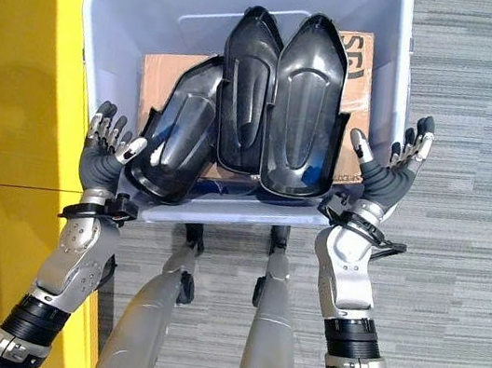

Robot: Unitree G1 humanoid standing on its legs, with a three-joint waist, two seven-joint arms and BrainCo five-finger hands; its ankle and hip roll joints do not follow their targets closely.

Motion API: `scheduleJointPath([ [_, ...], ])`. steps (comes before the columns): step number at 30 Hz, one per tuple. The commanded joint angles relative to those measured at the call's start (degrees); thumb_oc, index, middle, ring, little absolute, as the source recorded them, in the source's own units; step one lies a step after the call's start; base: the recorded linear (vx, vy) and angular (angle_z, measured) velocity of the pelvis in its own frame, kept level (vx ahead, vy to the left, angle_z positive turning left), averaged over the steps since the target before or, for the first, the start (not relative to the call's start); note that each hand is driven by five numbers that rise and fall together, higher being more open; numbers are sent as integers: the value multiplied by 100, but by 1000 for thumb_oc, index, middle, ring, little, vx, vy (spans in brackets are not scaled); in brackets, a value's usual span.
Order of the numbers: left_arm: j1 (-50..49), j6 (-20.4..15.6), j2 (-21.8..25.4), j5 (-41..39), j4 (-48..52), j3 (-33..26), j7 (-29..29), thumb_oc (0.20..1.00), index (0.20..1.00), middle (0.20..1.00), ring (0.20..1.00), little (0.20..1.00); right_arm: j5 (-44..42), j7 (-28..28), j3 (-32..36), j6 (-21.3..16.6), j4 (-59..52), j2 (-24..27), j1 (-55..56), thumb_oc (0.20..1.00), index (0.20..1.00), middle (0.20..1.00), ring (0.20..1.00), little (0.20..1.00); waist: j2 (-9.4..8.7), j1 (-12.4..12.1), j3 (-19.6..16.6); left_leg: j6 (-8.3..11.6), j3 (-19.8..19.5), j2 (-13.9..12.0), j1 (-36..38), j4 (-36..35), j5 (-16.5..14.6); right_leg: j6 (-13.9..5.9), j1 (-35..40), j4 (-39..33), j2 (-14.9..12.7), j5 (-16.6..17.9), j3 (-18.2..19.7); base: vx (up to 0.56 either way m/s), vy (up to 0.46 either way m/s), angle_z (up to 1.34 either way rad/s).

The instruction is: Move parts from the plastic box to the shelf.

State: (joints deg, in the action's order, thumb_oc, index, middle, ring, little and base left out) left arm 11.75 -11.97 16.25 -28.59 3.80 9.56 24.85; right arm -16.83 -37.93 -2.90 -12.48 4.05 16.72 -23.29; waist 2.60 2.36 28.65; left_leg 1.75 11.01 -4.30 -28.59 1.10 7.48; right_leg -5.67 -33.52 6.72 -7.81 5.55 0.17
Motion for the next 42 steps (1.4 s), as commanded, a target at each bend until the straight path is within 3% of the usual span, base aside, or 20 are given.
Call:
scheduleJointPath([
  [1,-138,-371,106,93,379,-138,-90,1000,1000,1000,1000,1000,153,37,97,-72,-240,100,13,1000,1000,1000,1000,1000,-8,-51,-228,247,-140,-118,-185,534,-411,-312,-2,379,-226,-209,-644,0,0,0],
  [16,-71,-351,85,136,281,-79,-61,1000,1000,1000,1000,1000,326,132,-132,72,145,79,-10,1000,1000,1000,1000,1000,-6,-85,-208,249,-188,-89,-337,634,-424,-302,-93,432,-275,-195,-711,0,0,0],
  [33,-165,-456,156,-148,298,88,-271,1000,1000,1000,1000,1000,27,-48,-439,551,2776,257,-1192,1000,1000,1000,1000,1000,176,-321,-171,295,-254,-44,-449,657,-530,-328,-218,521,-311,-321,-734,12,3,1],
  [35,-174,-456,171,-170,313,101,-287,1000,1000,1000,1000,1000,50,-26,-486,590,2898,310,-1291,1000,1000,1000,1000,1000,180,-327,-127,258,-204,-48,-506,670,-396,-287,-268,514,-318,-195,-756,-41,-1,1],
  [36,-183,-454,173,-181,317,129,-310,1000,1000,1000,1000,1000,54,8,-539,612,2981,318,-1354,1000,1000,1000,1000,1000,187,-344,-150,295,-250,-46,-437,660,-534,-329,-212,535,-314,-330,-744,0,0,0],
  [42,-87,-465,200,-201,307,204,-340,1000,1000,1000,1000,1000,459,159,-900,920,3508,526,-1834,1000,1000,1000,1000,1000,188,-406,-95,298,-247,-41,-428,654,-521,-317,-211,564,-310,-335,-768,13,3,-2],
])
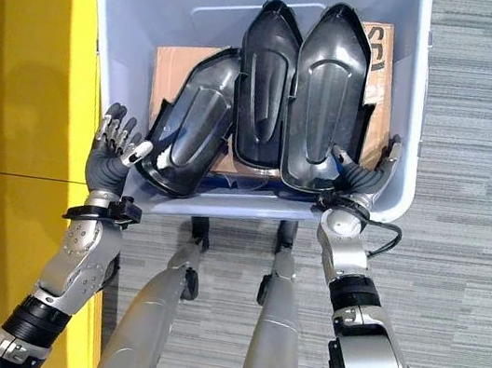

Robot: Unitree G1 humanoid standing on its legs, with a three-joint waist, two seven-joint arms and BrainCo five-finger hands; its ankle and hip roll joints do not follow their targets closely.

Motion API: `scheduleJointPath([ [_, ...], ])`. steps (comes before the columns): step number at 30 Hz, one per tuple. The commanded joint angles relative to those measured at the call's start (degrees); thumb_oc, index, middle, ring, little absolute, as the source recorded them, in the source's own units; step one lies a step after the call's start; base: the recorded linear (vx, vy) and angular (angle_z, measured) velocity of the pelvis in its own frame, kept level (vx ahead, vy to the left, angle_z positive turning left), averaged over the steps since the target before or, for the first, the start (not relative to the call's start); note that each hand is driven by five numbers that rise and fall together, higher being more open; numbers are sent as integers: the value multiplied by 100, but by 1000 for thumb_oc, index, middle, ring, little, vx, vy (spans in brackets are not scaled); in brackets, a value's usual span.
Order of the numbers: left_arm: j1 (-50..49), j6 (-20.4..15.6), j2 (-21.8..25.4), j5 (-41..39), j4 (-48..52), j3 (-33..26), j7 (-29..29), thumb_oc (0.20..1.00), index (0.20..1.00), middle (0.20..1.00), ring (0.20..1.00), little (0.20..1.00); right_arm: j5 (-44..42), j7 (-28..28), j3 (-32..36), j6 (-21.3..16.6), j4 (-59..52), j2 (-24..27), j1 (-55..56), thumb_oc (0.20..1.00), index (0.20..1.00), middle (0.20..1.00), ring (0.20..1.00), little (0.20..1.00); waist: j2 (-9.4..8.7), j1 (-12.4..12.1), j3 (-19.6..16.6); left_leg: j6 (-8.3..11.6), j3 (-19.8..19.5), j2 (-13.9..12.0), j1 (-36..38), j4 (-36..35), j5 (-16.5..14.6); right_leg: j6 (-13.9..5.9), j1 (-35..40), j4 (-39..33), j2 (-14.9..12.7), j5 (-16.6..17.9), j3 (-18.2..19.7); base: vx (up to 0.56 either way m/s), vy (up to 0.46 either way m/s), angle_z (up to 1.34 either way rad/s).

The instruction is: Move parts from the plastic box to the shelf.

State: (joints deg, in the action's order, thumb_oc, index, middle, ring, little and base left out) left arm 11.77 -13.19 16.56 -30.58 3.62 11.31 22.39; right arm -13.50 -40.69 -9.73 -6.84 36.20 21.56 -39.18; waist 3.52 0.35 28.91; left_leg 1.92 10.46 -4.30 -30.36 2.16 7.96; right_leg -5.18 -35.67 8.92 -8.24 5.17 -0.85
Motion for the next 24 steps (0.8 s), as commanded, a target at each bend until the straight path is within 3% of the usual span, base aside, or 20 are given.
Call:
scheduleJointPath([
  [1,-76,-347,167,-13,321,30,-102,1000,1000,1000,1000,1000,156,459,-258,378,372,76,-309,617,617,617,617,617,97,-208,-117,281,-193,-38,-254,539,-554,-362,7,334,-267,-286,-672,0,0,0],
  [2,-65,-345,176,-30,323,38,-128,1000,1000,1000,1000,1000,251,506,-339,439,446,129,-380,200,200,200,200,200,90,-223,-114,278,-206,-33,-257,544,-552,-358,10,349,-266,-295,-677,0,0,0],
  [5,-56,-353,189,-24,336,27,-136,1000,1000,1000,1000,1000,397,542,-420,480,423,193,-421,200,200,200,200,200,78,-230,-92,276,-221,-33,-237,547,-553,-354,38,362,-275,-305,-687,-29,-2,3],
  [6,-47,-351,186,-23,332,16,-137,1000,1000,1000,1000,1000,417,545,-422,478,421,199,-412,200,200,200,200,200,72,-223,-51,236,-180,-38,-300,563,-421,-311,-12,352,-280,-181,-711,0,4,4],
  [8,-34,-353,183,-18,312,8,-140,1000,1000,1000,1000,1000,450,556,-407,485,371,198,-375,200,200,200,200,200,64,-229,-86,270,-228,-30,-222,550,-560,-352,52,363,-280,-307,-696,0,0,0],
  [9,-27,-358,176,-15,300,2,-129,1000,1000,1000,1000,1000,479,556,-397,479,308,191,-328,200,200,200,200,200,58,-219,-55,231,-188,-35,-281,564,-425,-308,5,344,-288,-176,-710,-79,-2,-4],
  [24,-63,-339,174,-28,237,-58,-196,1000,1000,1000,1000,1000,781,550,-208,509,-140,328,116,200,200,200,200,200,-7,-183,-200,234,-190,-61,-19,470,-415,-324,261,262,-273,-185,-751,-6,0,1],
])
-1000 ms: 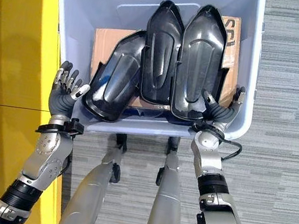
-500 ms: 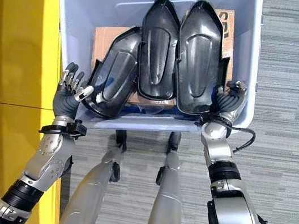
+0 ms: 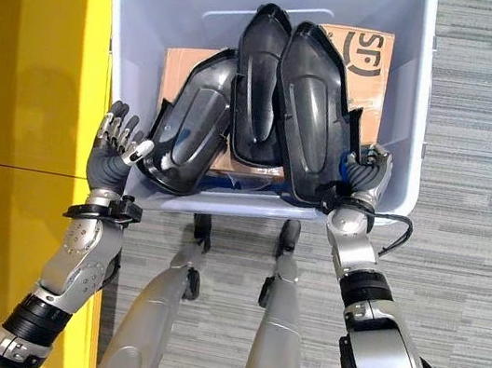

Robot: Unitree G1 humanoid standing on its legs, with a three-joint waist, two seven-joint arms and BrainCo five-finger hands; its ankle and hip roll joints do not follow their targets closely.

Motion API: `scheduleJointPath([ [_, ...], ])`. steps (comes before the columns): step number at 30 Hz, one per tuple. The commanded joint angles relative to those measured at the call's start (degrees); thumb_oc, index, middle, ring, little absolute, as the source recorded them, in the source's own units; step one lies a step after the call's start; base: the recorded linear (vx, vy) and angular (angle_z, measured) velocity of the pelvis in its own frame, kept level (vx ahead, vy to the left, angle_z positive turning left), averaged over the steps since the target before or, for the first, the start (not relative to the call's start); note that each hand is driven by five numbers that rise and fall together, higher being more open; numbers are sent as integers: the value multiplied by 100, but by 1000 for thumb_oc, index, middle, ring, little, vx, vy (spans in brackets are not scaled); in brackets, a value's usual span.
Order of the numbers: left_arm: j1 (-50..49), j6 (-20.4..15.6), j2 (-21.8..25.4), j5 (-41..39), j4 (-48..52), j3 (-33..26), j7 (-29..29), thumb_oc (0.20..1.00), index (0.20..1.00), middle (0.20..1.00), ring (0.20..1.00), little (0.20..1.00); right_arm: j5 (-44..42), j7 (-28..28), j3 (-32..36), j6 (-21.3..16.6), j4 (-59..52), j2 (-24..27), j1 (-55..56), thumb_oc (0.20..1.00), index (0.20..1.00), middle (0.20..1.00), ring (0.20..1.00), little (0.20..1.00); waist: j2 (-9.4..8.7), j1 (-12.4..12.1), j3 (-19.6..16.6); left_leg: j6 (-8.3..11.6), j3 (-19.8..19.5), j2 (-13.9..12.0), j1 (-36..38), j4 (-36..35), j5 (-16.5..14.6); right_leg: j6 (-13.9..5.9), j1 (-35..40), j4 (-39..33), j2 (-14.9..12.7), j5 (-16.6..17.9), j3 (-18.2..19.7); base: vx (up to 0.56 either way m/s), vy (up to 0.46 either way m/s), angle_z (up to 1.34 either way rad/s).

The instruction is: Move parts from the plastic box to the shelf.

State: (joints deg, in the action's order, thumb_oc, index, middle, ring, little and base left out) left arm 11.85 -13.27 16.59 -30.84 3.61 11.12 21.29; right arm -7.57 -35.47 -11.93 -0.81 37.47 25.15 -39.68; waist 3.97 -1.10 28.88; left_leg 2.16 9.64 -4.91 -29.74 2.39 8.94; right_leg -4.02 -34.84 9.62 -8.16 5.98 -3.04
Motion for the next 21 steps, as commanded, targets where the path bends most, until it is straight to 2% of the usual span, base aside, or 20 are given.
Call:
scheduleJointPath([
  [1,-78,-334,175,-9,238,-39,-93,1000,1000,1000,1000,1000,187,42,22,-103,-306,-28,194,200,200,200,200,200,-58,-37,-203,212,-110,-8,-68,446,-510,-440,190,192,-283,-266,-534,0,0,0],
  [5,-122,-305,184,-19,259,-72,-125,1000,1000,1000,1000,1000,150,47,147,-190,-691,-16,384,200,200,200,200,200,-74,-25,-246,222,-110,-17,18,421,-506,-445,268,164,-263,-266,-539,0,0,0],
  [14,-304,-200,172,79,244,-215,-172,1000,1000,1000,1000,1000,278,187,612,-536,-2459,-81,1228,200,200,200,200,200,-216,88,-446,265,-97,-85,405,227,-457,-486,675,-88,-189,-229,-572,0,0,0],
  [18,-574,-107,200,118,313,-331,-264,1000,1000,1000,1000,1000,-19,498,768,-855,-3384,-280,1783,200,200,200,200,200,-331,134,-624,310,-110,-164,710,99,-416,-490,1024,-224,-120,-236,-632,27,-28,-1],
  [21,-781,-55,223,107,330,-405,-350,1000,1000,1000,1000,1000,-82,652,840,-938,-3745,-306,2069,200,200,200,200,200,-380,142,-699,338,-123,-224,885,42,-396,-486,1215,-265,-80,-260,-673,37,-40,-3],
])
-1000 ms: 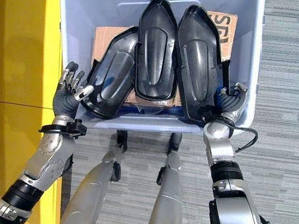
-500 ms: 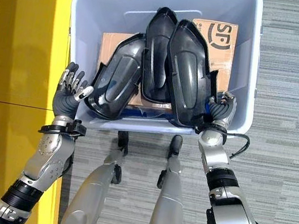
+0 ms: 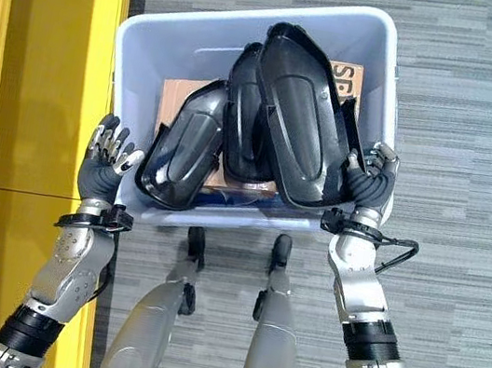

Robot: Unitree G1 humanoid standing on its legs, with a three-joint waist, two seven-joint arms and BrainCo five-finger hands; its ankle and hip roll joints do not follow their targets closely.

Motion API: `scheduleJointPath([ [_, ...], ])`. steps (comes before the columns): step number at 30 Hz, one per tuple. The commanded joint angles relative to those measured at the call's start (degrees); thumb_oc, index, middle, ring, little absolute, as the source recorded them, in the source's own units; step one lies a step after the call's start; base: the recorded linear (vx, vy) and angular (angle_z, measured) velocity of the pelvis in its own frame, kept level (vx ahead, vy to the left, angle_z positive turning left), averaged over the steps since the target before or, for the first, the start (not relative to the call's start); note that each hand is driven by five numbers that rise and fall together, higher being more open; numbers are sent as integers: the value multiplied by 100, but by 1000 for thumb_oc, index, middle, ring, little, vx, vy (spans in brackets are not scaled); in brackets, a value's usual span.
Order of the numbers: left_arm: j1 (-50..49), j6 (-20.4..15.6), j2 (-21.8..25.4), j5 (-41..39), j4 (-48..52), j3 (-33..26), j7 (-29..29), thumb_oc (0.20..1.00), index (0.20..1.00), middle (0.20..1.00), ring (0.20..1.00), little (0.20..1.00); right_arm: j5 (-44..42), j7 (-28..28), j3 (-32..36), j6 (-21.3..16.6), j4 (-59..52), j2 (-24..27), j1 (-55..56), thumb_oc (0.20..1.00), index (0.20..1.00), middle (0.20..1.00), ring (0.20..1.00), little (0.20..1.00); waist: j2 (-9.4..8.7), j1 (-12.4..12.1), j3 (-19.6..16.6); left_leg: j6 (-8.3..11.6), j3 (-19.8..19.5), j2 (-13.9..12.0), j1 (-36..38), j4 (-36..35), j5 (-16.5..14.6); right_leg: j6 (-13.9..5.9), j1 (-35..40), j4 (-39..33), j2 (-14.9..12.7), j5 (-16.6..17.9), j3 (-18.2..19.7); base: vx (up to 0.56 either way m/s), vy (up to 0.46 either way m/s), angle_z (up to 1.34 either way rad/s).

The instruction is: Move parts from the plastic box to the shelf.

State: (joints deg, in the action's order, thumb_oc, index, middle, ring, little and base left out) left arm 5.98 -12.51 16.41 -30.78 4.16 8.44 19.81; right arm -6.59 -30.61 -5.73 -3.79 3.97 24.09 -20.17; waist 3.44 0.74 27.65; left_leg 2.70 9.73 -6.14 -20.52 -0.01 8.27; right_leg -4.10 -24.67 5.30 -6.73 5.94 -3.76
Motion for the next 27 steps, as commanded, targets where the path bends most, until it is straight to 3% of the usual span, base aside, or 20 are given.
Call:
scheduleJointPath([
  [1,-264,-115,250,87,284,-158,-224,1000,1000,1000,1000,1000,-225,218,242,-665,-494,-221,220,200,200,200,200,200,-336,-41,-608,290,-142,-115,38,258,-326,-470,265,168,-216,-272,-605,45,-34,-1],
  [8,-680,-17,279,79,282,-291,-386,1000,1000,1000,1000,1000,-333,562,306,-726,-996,-246,850,200,200,200,200,200,-354,-35,-775,333,-190,-256,487,166,-314,-383,629,290,-172,-472,-658,36,-28,5],
  [18,-1411,119,174,147,191,-638,-597,1000,1000,1000,1000,1000,-474,1103,249,-672,-1357,-186,1352,200,200,200,200,200,-229,-93,-1062,399,-274,-561,1300,-79,-203,-201,1203,841,15,-1028,-814,5,-47,5],
  [20,-1760,161,46,181,142,-819,-645,1000,1000,1000,1000,1000,-538,1267,161,-654,-1413,-114,1308,200,200,200,200,200,-166,-242,-1186,482,-434,-772,1491,-260,72,-53,1374,1080,202,-1298,-1000,-44,-231,23],
  [24,-1852,178,-62,137,78,-870,-662,1000,1000,1000,1000,1000,-618,1314,36,-658,-1331,-51,1132,200,200,200,200,200,-165,-436,-1238,606,-694,-809,1415,-431,432,24,1495,986,281,-1403,-1233,-57,-137,28],
  [25,-1790,195,-83,124,54,-813,-671,1000,1000,1000,1000,1000,-645,1287,93,-671,-1332,-22,1149,200,200,200,200,200,-163,-439,-1280,596,-589,-802,1297,-459,547,33,1537,848,213,-1356,-1445,-69,-104,34],
  [27,-1697,224,-129,106,10,-696,-733,1000,1000,1000,1000,1000,-624,1258,215,-672,-1340,33,1242,200,200,200,200,200,-219,-353,-1333,430,-65,-716,1271,-317,436,11,1645,746,-12,-1332,-1848,-35,-89,96],
])
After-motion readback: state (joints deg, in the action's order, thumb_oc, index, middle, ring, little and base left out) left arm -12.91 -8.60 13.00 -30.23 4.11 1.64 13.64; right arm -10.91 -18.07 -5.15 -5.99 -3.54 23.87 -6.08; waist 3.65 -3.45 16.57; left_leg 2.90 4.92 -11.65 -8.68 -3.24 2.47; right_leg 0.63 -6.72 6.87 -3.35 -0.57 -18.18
